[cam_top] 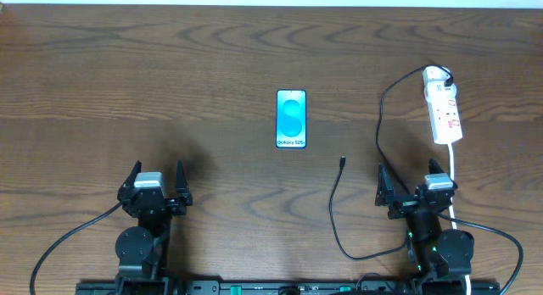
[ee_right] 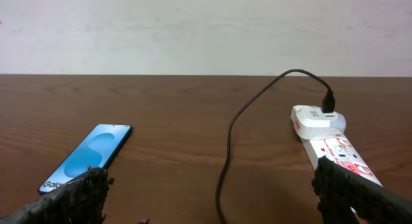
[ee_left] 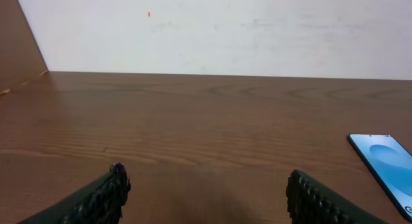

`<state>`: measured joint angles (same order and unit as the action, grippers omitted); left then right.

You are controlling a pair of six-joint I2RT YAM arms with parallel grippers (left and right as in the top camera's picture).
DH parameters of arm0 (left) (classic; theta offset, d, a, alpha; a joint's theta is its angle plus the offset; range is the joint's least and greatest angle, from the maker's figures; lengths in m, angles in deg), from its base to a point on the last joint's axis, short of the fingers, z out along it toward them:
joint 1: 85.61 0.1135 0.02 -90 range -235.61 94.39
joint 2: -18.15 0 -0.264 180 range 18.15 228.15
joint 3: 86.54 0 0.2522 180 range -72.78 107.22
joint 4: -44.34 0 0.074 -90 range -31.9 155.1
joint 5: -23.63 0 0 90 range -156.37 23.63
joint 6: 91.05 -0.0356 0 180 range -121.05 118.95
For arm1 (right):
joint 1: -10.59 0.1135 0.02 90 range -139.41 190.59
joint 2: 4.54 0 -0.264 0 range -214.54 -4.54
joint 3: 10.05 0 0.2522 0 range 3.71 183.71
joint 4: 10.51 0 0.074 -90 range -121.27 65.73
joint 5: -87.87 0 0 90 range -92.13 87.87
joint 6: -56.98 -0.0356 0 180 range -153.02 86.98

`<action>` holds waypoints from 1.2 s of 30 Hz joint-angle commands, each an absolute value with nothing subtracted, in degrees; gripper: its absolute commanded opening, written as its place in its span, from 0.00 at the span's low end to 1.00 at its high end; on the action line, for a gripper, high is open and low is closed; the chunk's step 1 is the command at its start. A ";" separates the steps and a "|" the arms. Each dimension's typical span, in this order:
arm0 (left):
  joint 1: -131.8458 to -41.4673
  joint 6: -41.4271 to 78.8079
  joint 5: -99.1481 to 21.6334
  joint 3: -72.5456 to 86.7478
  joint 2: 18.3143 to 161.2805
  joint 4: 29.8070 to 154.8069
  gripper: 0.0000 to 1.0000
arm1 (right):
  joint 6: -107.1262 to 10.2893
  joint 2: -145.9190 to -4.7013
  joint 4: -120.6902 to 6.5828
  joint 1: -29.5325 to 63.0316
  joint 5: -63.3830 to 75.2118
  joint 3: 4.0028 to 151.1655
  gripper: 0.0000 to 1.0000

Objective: Plug charger to phone and switch on socket

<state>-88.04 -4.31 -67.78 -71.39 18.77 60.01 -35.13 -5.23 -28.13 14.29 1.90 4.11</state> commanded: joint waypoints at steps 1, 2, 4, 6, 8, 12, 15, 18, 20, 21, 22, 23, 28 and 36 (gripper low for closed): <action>-87.78 -5.10 -67.87 -72.55 18.38 62.26 0.80 | -34.45 -4.88 -28.41 13.94 1.44 4.07 0.99; -87.76 -5.10 -67.87 -72.55 18.38 62.26 0.80 | -34.45 -4.85 -28.39 13.94 1.44 4.07 0.99; -87.78 -5.10 -67.87 -72.55 18.38 62.26 0.80 | -34.45 -4.85 -28.39 13.94 1.44 4.07 0.99; -87.76 -5.10 -67.87 -72.55 18.38 62.26 0.80 | -34.45 -4.88 -28.39 13.94 1.44 4.07 0.99; -87.76 -5.10 -67.87 -72.55 18.38 62.26 0.80 | -34.45 -4.85 -28.39 13.94 1.44 4.07 0.99; -87.78 -5.10 -67.87 -72.55 18.38 62.26 0.80 | -34.45 -4.85 -28.39 13.94 1.44 4.07 0.99; -87.76 -5.10 -67.87 -72.55 18.38 62.26 0.80 | -34.45 -4.85 -28.39 13.94 1.42 4.07 0.99; -87.78 -5.10 -67.87 -72.55 18.38 62.26 0.80 | -34.45 -4.85 -28.39 13.94 1.44 4.07 0.99; -87.78 -5.10 -67.87 -72.55 18.38 62.26 0.80 | -34.45 -4.85 -28.39 13.94 1.44 4.07 0.99; -87.78 -5.10 -67.87 -72.55 18.38 62.26 0.80 | -34.45 -4.88 -28.39 13.94 1.44 4.07 0.99; -87.78 -5.19 -67.98 -72.55 18.38 62.26 0.80 | -34.45 -4.85 -28.39 13.94 1.44 4.07 0.99; -87.76 -5.56 -69.07 -72.55 18.38 62.09 0.80 | -34.45 -4.85 -28.39 13.94 1.44 4.07 0.99; -87.83 -1.43 -63.39 -72.55 18.38 61.83 0.80 | -34.45 -4.85 -28.39 13.94 1.44 4.07 0.99; -87.83 4.28 -35.92 -72.52 18.38 47.53 0.80 | -34.45 -4.85 -28.39 13.94 1.44 4.07 0.99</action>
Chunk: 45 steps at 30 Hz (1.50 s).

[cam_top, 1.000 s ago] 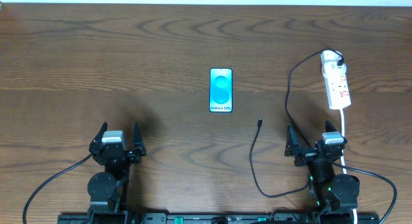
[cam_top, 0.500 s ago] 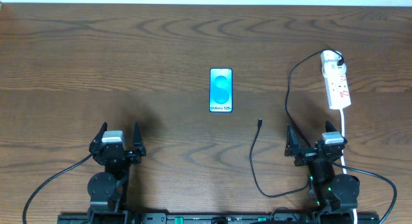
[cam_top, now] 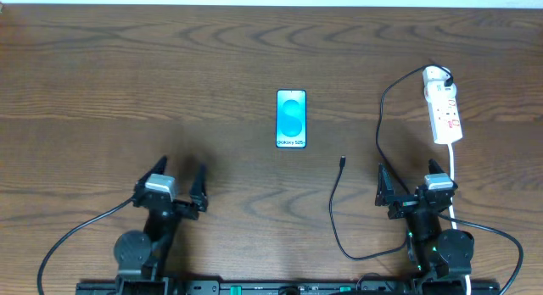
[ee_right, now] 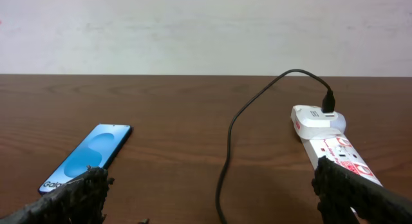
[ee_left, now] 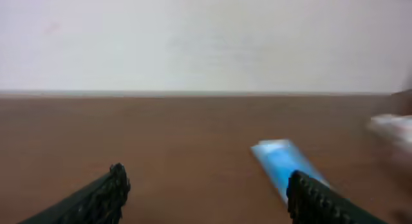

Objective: Plug charger to phone and switch on socket

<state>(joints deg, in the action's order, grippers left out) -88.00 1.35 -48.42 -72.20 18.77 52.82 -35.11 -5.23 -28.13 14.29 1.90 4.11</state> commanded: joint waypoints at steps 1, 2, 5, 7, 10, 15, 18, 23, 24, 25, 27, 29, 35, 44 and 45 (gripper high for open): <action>-87.83 6.61 -35.92 -72.55 18.38 44.21 0.80 | -34.45 -4.85 -28.39 13.94 1.44 4.07 0.99; -87.83 9.50 -35.92 -72.55 18.38 39.03 0.80 | -34.45 -4.85 -28.39 13.94 1.44 4.07 0.99; -87.80 10.46 -36.24 -72.48 18.38 28.58 0.80 | -34.45 -4.85 -28.39 13.94 1.44 4.07 0.99; -87.80 10.96 -39.98 -71.15 18.38 24.63 0.80 | -34.45 -4.85 -28.41 13.94 1.44 4.07 0.99; -87.80 10.83 -45.21 -66.97 20.00 25.52 0.80 | -34.45 -4.88 -28.39 13.94 1.44 4.07 0.99; -87.80 10.83 -47.65 -48.57 34.64 52.45 0.80 | -34.45 -4.85 -28.39 13.94 1.44 4.07 0.99; -87.83 10.85 -47.54 -34.16 50.31 75.27 0.80 | -34.45 -4.88 -28.39 13.94 1.44 4.07 0.99; -87.83 10.88 -27.11 -21.64 71.84 88.06 0.80 | -34.45 -4.85 -28.39 13.94 1.44 4.07 0.99; -87.83 10.88 -23.13 -21.62 74.38 85.56 0.80 | -34.45 -4.85 -28.39 13.94 1.42 4.07 0.99; -87.83 10.88 -20.92 -21.62 76.28 84.23 0.80 | -34.45 -4.85 -28.39 13.94 1.44 4.07 0.99; -87.83 10.92 -19.22 -21.53 80.78 83.73 0.80 | -34.45 -4.85 -28.39 13.94 1.44 4.07 0.99; -87.98 12.14 -19.68 -21.47 83.73 85.24 0.80 | -34.45 -4.85 -28.39 13.94 1.44 4.07 0.99; -89.99 14.48 -25.82 -15.35 90.68 95.97 0.80 | -34.45 -4.85 -28.39 13.94 1.44 4.07 0.99; -101.03 11.47 -48.16 16.76 109.50 124.95 0.80 | -34.45 -4.85 -28.39 13.94 1.44 4.07 0.99; -101.95 11.47 -49.64 19.56 111.69 126.74 0.80 | -34.45 -4.85 -28.39 13.94 1.44 4.07 0.99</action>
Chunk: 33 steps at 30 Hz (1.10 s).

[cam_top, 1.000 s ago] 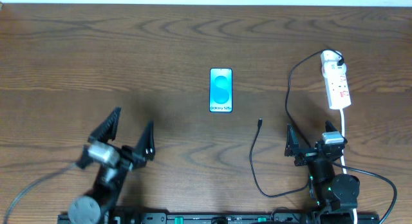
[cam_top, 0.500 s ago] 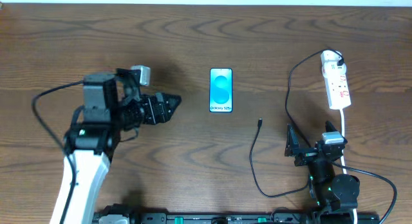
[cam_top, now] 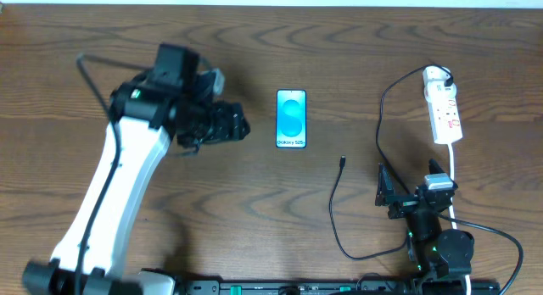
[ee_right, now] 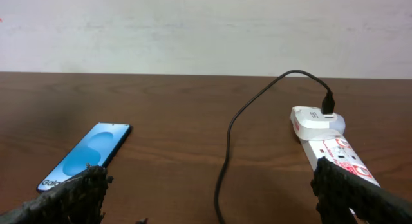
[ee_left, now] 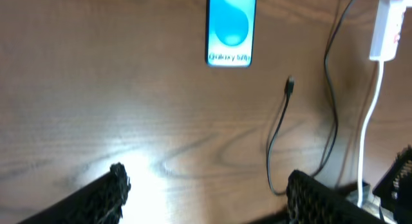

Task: Plug charger to phone and switch on socket
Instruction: 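Open the left gripper and reach it over the phone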

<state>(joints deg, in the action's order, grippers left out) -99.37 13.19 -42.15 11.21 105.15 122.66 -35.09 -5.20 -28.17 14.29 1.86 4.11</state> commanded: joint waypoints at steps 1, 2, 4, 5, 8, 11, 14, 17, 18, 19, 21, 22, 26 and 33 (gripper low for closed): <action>-103.24 11.47 -51.59 23.36 114.83 129.08 0.80 | -34.45 -4.85 -28.39 13.94 1.44 4.07 0.99; -104.07 11.47 -52.77 25.92 116.98 130.61 0.80 | -34.45 -4.85 -28.39 13.94 1.44 4.07 0.99; -105.79 11.51 -55.37 31.60 122.03 133.39 0.80 | -34.45 -4.85 -28.39 13.94 1.44 4.07 0.99; -106.43 11.51 -56.24 33.70 124.23 134.13 0.80 | -34.45 -4.85 -28.39 13.94 1.44 4.07 0.99; -107.85 11.73 -56.79 37.72 129.72 134.55 0.80 | -34.45 -4.85 -28.39 13.94 1.44 4.07 0.99; -109.25 11.71 -56.77 38.38 134.64 132.97 0.80 | -34.45 -4.85 -28.39 13.94 1.44 4.07 0.99; -110.78 11.95 -56.81 38.36 138.79 128.25 0.80 | -34.45 -4.85 -28.39 13.94 1.44 4.07 0.99; -112.11 14.16 -56.79 38.36 141.39 123.40 0.80 | -34.45 -4.88 -28.39 13.94 1.44 4.07 0.99; -112.46 14.85 -56.79 38.36 141.89 122.13 0.80 | -34.45 -4.85 -28.39 13.94 1.44 4.07 0.99; -112.96 15.23 -56.79 38.36 142.61 120.56 0.80 | -34.45 -4.85 -28.39 13.94 1.42 4.07 0.99; -114.01 15.20 -56.83 38.31 143.90 118.50 0.80 | -34.45 -4.85 -28.39 13.94 1.44 4.07 0.99; -114.49 15.20 -57.10 38.31 144.36 117.98 0.80 | -34.45 -4.85 -28.39 13.94 1.44 4.07 0.99; -116.37 18.22 -64.09 38.18 146.64 116.58 0.81 | -34.45 -4.85 -28.39 13.94 1.44 4.07 0.99; -117.68 18.33 -64.99 37.94 147.93 111.42 0.81 | -34.45 -4.85 -28.41 13.94 1.44 4.07 0.99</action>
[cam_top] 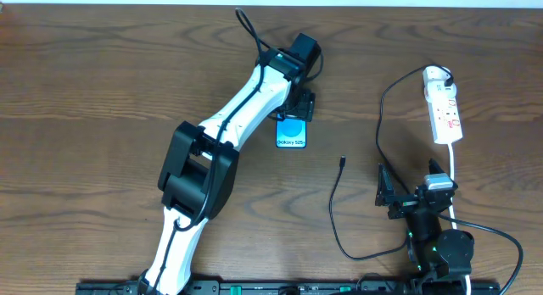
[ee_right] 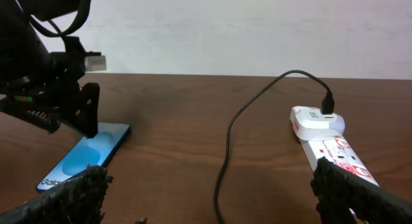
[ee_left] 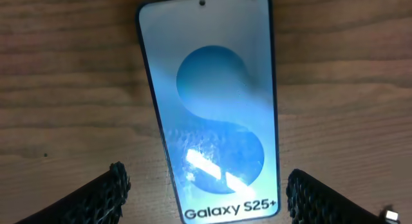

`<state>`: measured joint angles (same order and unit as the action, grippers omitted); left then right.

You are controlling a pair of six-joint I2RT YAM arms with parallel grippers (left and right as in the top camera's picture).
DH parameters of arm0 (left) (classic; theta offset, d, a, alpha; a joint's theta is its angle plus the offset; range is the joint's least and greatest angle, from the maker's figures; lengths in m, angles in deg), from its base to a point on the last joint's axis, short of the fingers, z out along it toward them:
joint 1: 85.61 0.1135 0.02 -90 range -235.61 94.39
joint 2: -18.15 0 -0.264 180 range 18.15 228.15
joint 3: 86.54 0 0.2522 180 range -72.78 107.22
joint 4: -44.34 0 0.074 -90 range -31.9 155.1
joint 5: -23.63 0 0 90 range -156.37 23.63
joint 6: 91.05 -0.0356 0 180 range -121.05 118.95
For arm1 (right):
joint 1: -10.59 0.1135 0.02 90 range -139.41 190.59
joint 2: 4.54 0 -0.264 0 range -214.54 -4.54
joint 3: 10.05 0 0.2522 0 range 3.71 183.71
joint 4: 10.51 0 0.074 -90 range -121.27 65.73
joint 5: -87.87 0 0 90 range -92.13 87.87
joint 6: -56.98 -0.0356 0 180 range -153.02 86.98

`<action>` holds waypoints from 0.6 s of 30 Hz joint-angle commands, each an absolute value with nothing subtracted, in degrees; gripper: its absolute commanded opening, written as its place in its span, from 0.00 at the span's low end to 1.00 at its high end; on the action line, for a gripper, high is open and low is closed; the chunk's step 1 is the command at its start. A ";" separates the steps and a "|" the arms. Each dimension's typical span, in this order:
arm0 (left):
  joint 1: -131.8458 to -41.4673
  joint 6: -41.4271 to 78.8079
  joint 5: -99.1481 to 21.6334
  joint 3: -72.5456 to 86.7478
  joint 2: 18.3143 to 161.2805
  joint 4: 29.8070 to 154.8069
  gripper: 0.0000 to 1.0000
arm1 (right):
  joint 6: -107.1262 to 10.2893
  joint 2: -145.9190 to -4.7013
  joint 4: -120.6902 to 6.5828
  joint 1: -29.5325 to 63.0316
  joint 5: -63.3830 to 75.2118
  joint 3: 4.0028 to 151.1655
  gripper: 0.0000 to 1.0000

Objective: Plug charger to phone and switch on socket

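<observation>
The phone (cam_top: 291, 134) lies face up mid-table, its blue screen reading Galaxy S25+ (ee_left: 209, 108). My left gripper (cam_top: 296, 104) hangs open just above the phone's far end, its fingers (ee_left: 106, 198) straddling the screen without touching it. The black charger cable (cam_top: 333, 210) runs from the adapter (ee_right: 318, 118) in the white power strip (cam_top: 445, 108) to its loose plug (cam_top: 342, 162), which lies right of the phone. My right gripper (cam_top: 416, 195) rests open near the front edge, with the cable (ee_right: 228, 140) between its fingers (ee_right: 341, 188).
The left arm (cam_top: 237, 117) stretches diagonally across the table from its base at the front left. The strip's white lead (cam_top: 455, 172) runs back past the right arm's base. A pale wall (ee_right: 206, 31) bounds the far edge.
My left gripper has moved right from left of the phone to directly over its far end and has come down close to the screen. The right arm, phone, cable and strip have not moved.
Both grippers first rested open at the front edge. The left one then turned toward the phone, later stood raised and extended left of the phone, and now hovers over it. The right arm stayed still throughout.
</observation>
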<state>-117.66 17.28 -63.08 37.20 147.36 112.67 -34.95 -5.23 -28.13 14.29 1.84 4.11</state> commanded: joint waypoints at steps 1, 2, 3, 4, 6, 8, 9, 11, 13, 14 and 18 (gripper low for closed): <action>-117.68 18.33 -64.96 37.74 147.93 110.61 0.80 | -34.45 -4.85 -28.39 13.94 1.44 4.07 0.99; -117.68 18.33 -64.99 37.50 147.93 109.96 0.81 | -34.45 -4.85 -28.39 13.94 1.44 4.07 0.99; -117.68 18.35 -64.99 37.29 147.93 109.34 0.80 | -34.45 -4.85 -28.39 13.94 1.44 4.07 0.99; -117.68 18.33 -64.99 36.85 147.97 108.54 0.80 | -34.45 -4.85 -28.39 13.94 1.44 4.07 0.99; -117.68 18.35 -64.99 36.28 148.04 107.88 0.80 | -34.45 -4.85 -28.39 13.94 1.44 4.07 0.99; -117.68 18.35 -65.14 35.54 148.14 107.03 0.81 | -34.45 -4.85 -28.39 13.94 1.44 4.07 0.99; -117.68 18.35 -65.93 34.25 148.14 105.69 0.81 | -34.45 -4.85 -28.39 13.94 1.44 4.07 0.99; -117.68 18.35 -66.01 33.46 148.17 105.06 0.80 | -34.45 -4.85 -28.39 13.94 1.44 4.07 0.99; -117.68 18.37 -66.01 33.07 148.19 104.99 0.81 | -34.45 -4.85 -28.41 13.94 1.44 4.07 0.99; -117.68 18.37 -65.99 32.91 148.28 104.97 0.81 | -34.45 -4.85 -28.39 13.94 1.44 4.07 0.99; -117.84 20.65 -65.79 32.91 149.15 104.40 0.80 | -34.45 -4.85 -28.39 13.94 1.44 4.07 0.99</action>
